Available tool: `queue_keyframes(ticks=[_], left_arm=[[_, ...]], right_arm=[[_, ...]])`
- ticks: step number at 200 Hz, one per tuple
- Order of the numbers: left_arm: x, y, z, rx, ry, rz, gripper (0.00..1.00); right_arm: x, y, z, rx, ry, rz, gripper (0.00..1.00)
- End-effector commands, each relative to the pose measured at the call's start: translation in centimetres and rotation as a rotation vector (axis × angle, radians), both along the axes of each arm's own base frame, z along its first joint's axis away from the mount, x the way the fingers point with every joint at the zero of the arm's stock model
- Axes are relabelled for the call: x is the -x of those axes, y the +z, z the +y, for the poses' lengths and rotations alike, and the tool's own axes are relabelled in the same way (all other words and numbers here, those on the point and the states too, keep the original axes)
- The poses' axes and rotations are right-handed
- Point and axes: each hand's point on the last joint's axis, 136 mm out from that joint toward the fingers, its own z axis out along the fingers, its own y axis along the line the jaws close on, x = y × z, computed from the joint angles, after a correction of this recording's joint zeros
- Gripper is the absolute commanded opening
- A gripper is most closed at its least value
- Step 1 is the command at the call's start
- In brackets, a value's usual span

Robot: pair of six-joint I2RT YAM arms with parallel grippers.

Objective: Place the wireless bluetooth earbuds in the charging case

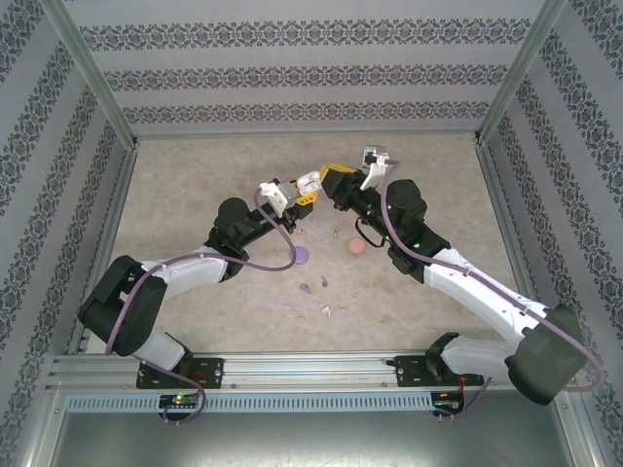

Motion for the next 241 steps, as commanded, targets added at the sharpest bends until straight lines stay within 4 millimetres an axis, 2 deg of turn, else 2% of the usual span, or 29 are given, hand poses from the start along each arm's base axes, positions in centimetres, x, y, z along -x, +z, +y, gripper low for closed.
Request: queue_keyframes(ticks=[1,61,139,241], left_arm=[[0.4,2.6,-0.9,0.062,-0.043,-0.047,0.00],[0.2,3.0,-1.6,0.090,-0.077,-0.023,0.00],[0.5,3.1,-1.8,0.091,-0.087,-0.018,0.00],[0.8,3.6,-1.9,0.095,-0.096,-0.025,0.00]], right_arm=[[0.6,1.1,0.8,-0.052,0.031,-0.052,0.25],[0.9,-0.6,2.0,-0.056,0.060,-0.038,0.24],[0.4,-1.2,2.8,-0.058,0.078,-0.019,0.23],[-0.3,-3.7,3.0,-0.003,0.059,0.020,0.22]])
